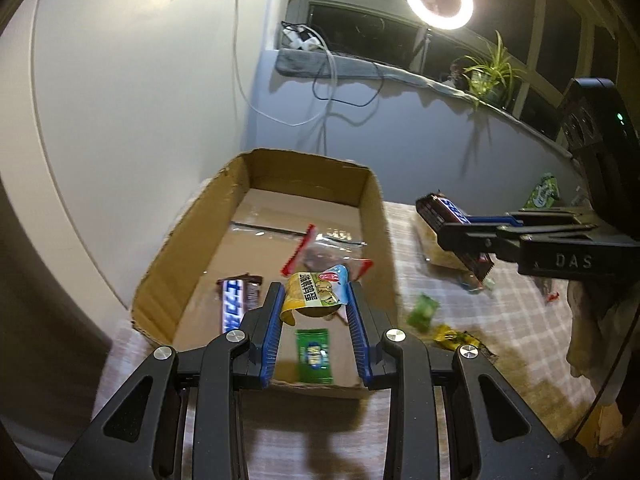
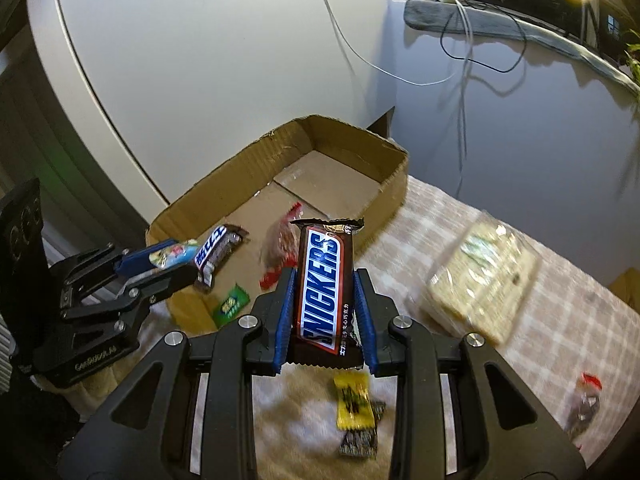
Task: Organize snacks
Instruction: 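Carry the yellow candies and Snickers bar into the box and release them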
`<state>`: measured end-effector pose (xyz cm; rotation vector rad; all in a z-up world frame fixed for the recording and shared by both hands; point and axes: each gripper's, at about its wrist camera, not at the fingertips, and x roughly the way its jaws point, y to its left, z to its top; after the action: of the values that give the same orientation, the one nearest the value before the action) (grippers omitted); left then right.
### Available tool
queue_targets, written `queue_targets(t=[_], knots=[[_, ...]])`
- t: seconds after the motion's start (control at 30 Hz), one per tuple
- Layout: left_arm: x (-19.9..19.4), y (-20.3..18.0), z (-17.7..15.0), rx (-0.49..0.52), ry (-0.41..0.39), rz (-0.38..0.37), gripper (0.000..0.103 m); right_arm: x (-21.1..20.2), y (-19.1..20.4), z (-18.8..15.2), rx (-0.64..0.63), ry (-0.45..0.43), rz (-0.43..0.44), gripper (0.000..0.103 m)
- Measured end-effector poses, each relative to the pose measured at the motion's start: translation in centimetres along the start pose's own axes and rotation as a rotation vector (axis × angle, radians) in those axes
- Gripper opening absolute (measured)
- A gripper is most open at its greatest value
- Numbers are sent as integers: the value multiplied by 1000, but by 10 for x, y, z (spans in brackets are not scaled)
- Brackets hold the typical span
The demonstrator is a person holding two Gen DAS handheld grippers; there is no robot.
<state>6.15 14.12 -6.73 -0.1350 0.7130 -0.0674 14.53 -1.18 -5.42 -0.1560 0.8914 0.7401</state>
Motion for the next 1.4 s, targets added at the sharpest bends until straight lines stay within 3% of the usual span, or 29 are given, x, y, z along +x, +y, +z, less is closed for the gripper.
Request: queue_targets(t=[0.43,0.7,0.87,0.93,1.0,1.03,1.2,1.4], knots=[[11,16,2,-29,15,10,30,47,9,41,-24,39,-3,30],[13,19,4,-30,21,8,30,64,15,50,-32,61,10,30],[15,18,4,-26,25,9,36,63,18,52,-44,52,9,30],[15,17,4,-24,25,13,38,61,19,52,-49,48,6,35],[15,16,5,-28,23,14,43,58,20,52,-53,37,0,57],[14,17,5,-30,20,13,43,56,20,52,-54,31,-3,60],[12,17,6,-33,13,13,43,47,19,50,-56,16,-9,68],[6,14,6,-31,5,12,43,34,12,45,-49,0,-37,68]])
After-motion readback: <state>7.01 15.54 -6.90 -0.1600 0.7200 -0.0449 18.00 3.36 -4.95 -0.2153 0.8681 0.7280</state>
